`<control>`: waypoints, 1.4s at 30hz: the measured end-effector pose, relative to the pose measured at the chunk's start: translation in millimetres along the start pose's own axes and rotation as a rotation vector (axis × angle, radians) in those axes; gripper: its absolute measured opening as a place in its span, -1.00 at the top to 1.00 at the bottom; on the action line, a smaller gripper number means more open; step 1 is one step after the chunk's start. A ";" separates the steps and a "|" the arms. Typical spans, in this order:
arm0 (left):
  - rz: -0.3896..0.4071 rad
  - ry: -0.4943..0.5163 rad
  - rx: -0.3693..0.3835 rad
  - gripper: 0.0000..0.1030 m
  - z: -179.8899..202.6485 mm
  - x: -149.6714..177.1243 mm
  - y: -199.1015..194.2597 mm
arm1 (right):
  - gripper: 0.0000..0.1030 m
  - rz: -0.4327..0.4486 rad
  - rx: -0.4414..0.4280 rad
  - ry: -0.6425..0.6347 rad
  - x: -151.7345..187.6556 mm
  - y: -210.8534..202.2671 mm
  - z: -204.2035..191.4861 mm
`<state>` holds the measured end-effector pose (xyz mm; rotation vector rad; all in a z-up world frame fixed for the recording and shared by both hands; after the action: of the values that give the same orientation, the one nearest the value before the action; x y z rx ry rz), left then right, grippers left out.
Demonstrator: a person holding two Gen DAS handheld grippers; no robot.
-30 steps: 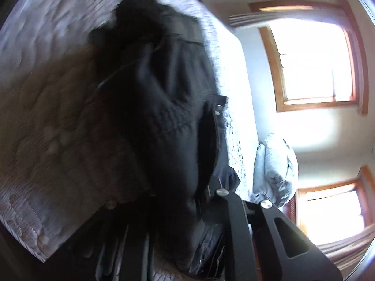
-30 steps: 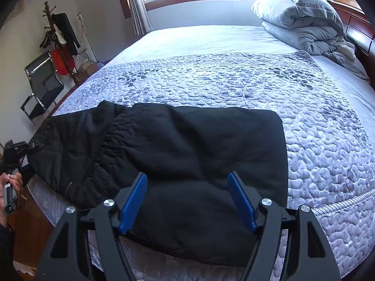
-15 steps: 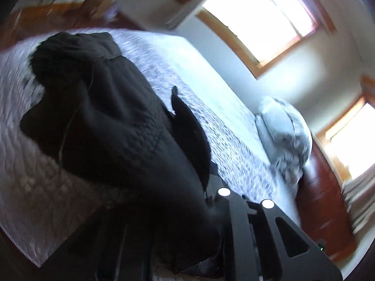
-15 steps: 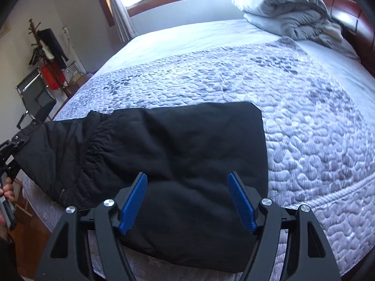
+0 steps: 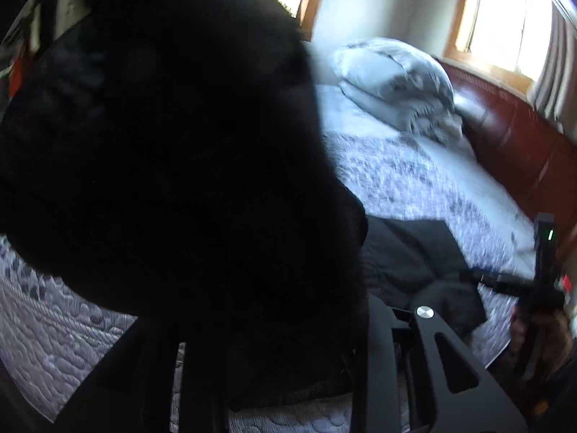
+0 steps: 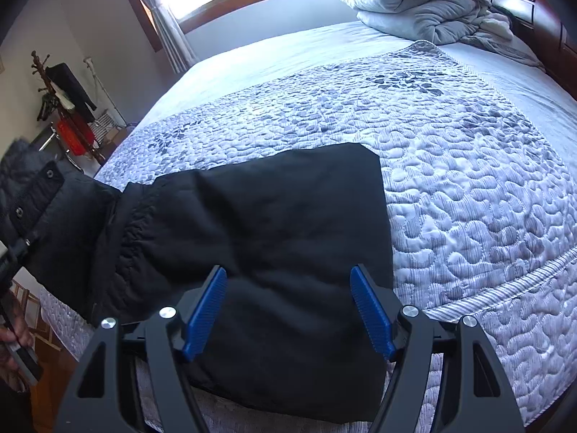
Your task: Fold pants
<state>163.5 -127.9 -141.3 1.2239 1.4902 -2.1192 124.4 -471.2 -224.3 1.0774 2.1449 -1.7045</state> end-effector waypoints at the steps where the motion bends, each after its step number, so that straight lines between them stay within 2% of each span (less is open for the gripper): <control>1: -0.021 0.048 -0.005 0.47 9.8 3.6 5.6 | -0.40 0.002 -0.002 0.006 -0.4 -0.6 1.8; 4: -0.089 0.187 -0.012 0.41 38.0 17.6 23.1 | -0.40 0.004 -0.010 0.029 -1.3 -1.6 6.9; 7: -0.157 0.278 0.005 0.32 60.1 32.4 45.3 | -0.40 0.006 -0.020 0.056 -2.3 -2.6 12.0; 10: -0.214 0.318 0.029 0.21 77.1 45.2 61.8 | -0.40 0.010 -0.025 0.068 -3.4 -4.1 15.9; 13: -0.230 0.342 0.032 0.13 86.5 51.2 68.4 | -0.40 0.016 -0.034 0.077 -4.6 -6.7 17.4; 16: -0.243 0.336 0.036 -0.05 87.7 47.6 72.3 | -0.40 0.020 -0.055 0.092 -7.0 -9.3 16.2; 18: -0.250 0.279 0.056 -0.60 92.5 41.1 70.4 | -0.40 0.023 -0.090 0.108 -9.9 -13.1 11.1; 20: -0.224 0.205 0.093 -0.68 78.3 39.5 43.8 | -0.52 0.024 -0.137 0.118 -12.9 -18.5 1.4; 21: -0.205 0.177 0.105 -0.79 71.5 38.2 36.0 | -0.63 0.022 -0.165 0.123 -13.9 -20.9 -4.5; 23: -0.140 0.092 0.076 -0.85 49.6 28.7 19.9 | -0.68 0.001 -0.256 0.143 -15.0 -23.5 -23.2; 26: -0.136 -0.035 0.011 -0.90 10.5 30.2 12.2 | -0.71 -0.043 -0.344 0.171 -12.6 -18.0 -45.3; 30: -0.211 -0.190 -0.131 -0.90 -44.4 38.2 15.2 | -0.71 -0.124 -0.387 0.217 -3.9 1.7 -62.0; 33: -0.266 -0.272 -0.194 -0.90 -79.0 58.4 15.6 | -0.72 -0.171 -0.447 0.273 2.9 12.3 -73.5; 37: -0.273 -0.294 -0.257 -0.90 -94.6 64.6 16.1 | -0.72 -0.223 -0.494 0.323 5.6 27.9 -87.8; 42: -0.282 -0.279 -0.259 -0.90 -97.3 67.6 16.7 | -0.72 -0.242 -0.484 0.324 3.8 45.9 -100.0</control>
<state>179.9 -34.6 -214.3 0.6304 1.8162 -2.0715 178.8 -375.7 -229.9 1.0339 2.7877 -1.0360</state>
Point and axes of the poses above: each gripper's, at about its wrist camera, not at the fingertips, and y roughly the way its jaws point, z to its right, x to its underside, the point moved 10 cm from there along y, roughly the way its jaws point, and after that the axes turned 5 degrees about y, right-handed, at the moved point
